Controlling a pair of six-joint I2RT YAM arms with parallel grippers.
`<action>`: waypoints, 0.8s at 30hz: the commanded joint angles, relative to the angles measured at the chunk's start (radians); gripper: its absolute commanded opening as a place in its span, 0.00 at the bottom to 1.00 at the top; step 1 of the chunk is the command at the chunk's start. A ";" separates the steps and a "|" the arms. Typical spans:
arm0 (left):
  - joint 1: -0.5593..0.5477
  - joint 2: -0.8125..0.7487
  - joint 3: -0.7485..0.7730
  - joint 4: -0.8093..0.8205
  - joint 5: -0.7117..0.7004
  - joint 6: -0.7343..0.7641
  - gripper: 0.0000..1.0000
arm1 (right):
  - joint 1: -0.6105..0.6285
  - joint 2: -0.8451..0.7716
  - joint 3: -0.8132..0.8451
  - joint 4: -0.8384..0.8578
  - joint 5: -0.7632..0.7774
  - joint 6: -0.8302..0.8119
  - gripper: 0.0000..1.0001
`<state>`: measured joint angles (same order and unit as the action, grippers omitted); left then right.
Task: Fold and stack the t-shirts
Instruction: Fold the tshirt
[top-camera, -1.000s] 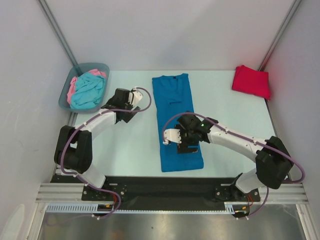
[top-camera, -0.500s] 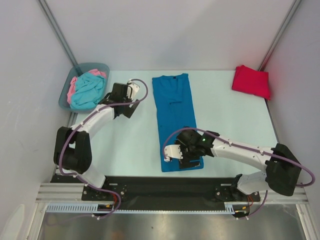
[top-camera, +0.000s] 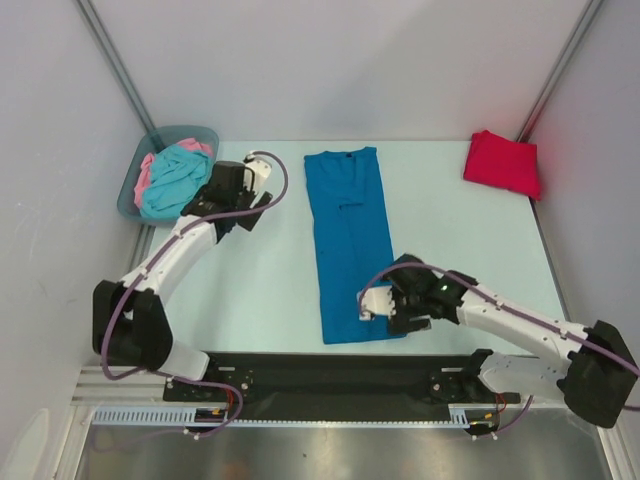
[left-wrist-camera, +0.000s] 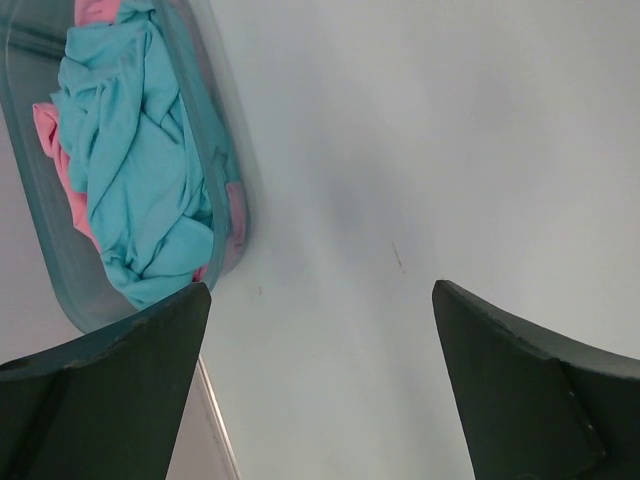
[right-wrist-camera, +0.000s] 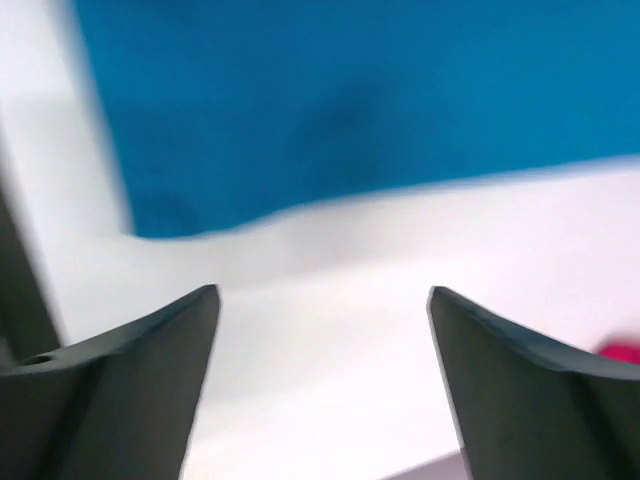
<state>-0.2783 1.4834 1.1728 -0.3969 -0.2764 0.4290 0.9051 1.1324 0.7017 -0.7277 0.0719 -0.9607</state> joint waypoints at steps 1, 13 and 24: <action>0.016 -0.121 -0.067 0.009 0.028 0.037 1.00 | -0.182 -0.068 0.087 0.076 0.106 -0.085 0.97; 0.048 -0.150 -0.010 -0.117 0.079 0.053 1.00 | -0.325 -0.428 -0.182 0.932 0.308 -0.187 1.00; 0.050 -0.204 -0.064 -0.034 0.108 0.066 1.00 | -0.505 0.076 0.631 0.276 0.447 0.109 1.00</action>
<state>-0.2356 1.3506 1.1328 -0.4839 -0.1886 0.4808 0.4274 1.1889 1.2076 -0.2169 0.5297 -0.9997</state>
